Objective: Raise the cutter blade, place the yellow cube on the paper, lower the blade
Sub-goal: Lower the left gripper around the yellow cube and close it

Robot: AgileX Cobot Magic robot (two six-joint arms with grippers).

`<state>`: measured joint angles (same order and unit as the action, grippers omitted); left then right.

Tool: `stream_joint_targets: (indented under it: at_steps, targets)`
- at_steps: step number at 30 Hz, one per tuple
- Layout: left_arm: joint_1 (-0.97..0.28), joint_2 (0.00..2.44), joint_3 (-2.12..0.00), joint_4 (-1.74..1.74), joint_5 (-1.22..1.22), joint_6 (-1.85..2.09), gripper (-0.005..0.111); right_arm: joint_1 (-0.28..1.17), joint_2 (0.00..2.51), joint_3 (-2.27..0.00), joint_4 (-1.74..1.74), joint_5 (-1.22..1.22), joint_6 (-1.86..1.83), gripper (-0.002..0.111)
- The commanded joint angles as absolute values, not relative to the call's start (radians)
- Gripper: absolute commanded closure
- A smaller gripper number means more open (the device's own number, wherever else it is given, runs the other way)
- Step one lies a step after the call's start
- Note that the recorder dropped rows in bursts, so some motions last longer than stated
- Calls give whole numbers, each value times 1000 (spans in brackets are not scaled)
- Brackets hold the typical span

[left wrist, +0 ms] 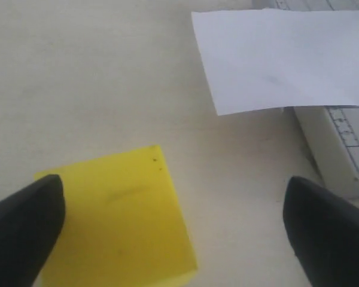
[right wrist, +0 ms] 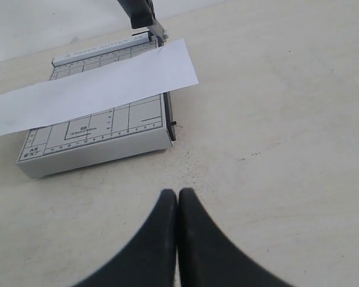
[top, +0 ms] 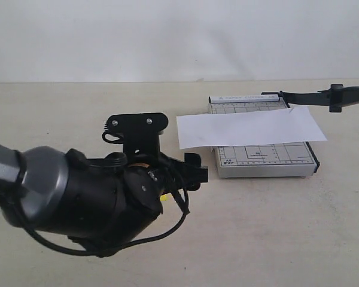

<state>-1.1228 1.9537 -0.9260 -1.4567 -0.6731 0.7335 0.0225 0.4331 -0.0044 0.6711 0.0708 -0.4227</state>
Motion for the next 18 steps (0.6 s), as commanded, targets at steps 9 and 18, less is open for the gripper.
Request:
stream_joint_targets:
  at_steps: [9, 18]
  targets:
    - [-1077, 2029, -973, -1672, -692, 854, 15, 21, 431, 0, 676, 75, -422, 108]
    - [-1093, 1916, -975, -1744, -879, 869, 15, 21, 431, 0, 676, 79, -422, 108]
